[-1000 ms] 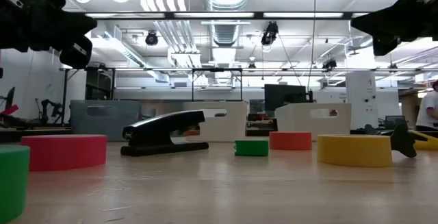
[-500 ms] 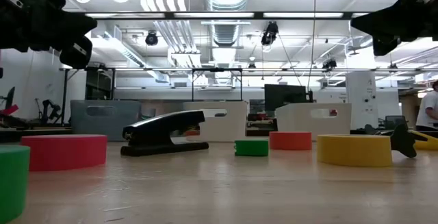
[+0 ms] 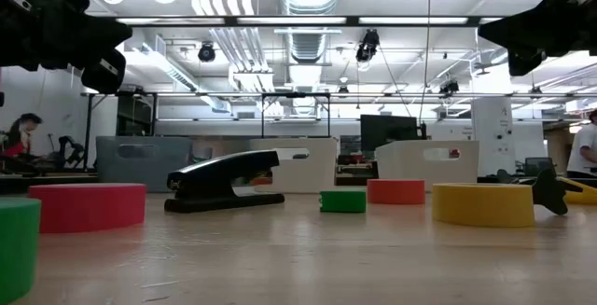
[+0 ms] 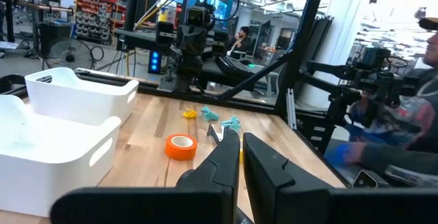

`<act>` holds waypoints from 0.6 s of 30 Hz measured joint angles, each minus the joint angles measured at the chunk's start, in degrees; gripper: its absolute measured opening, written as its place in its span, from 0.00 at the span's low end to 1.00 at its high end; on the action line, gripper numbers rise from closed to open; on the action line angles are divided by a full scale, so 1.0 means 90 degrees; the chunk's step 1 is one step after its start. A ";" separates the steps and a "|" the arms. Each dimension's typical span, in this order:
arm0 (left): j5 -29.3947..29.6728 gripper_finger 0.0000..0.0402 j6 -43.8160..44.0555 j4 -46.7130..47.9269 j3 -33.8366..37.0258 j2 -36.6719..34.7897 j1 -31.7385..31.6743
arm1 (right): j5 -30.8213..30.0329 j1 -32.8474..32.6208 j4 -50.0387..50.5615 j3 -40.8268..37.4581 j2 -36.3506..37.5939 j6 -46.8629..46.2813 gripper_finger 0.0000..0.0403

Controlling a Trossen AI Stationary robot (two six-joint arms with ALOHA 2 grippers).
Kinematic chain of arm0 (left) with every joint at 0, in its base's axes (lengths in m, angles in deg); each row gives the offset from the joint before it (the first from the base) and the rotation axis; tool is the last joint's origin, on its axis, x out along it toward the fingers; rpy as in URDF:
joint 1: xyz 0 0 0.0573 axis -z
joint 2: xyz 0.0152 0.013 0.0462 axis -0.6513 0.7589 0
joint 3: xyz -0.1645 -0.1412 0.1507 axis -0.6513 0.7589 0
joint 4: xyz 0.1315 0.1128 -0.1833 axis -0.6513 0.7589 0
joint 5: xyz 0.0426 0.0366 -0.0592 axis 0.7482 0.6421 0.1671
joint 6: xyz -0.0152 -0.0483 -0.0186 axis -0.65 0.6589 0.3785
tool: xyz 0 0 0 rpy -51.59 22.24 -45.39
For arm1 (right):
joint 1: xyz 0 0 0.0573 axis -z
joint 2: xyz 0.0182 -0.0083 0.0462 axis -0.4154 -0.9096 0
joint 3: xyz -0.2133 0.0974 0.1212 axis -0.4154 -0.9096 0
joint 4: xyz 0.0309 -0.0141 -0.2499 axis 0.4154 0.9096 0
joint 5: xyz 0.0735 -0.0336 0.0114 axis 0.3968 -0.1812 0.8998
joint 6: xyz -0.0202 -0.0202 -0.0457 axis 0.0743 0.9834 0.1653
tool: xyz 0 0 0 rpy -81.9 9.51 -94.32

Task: Pick and place Stapler, Stapler remover, tape

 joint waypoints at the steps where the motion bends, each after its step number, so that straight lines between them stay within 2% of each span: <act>1: 0.0000 0.06 0.0000 0.0000 0.0000 0.0002 0.0000 | 0.0000 0.0000 0.0002 0.0001 0.0002 0.0000 0.02; 14: 0.0000 0.06 0.0000 0.0000 0.0000 0.0002 0.0000 | 0.0000 0.0000 -0.0010 0.0001 0.0001 0.0061 0.02; 18: 0.0000 0.06 0.0000 0.0000 0.0000 0.0001 0.0000 | 0.0001 0.0000 -0.0316 0.0001 0.0000 -0.0057 0.02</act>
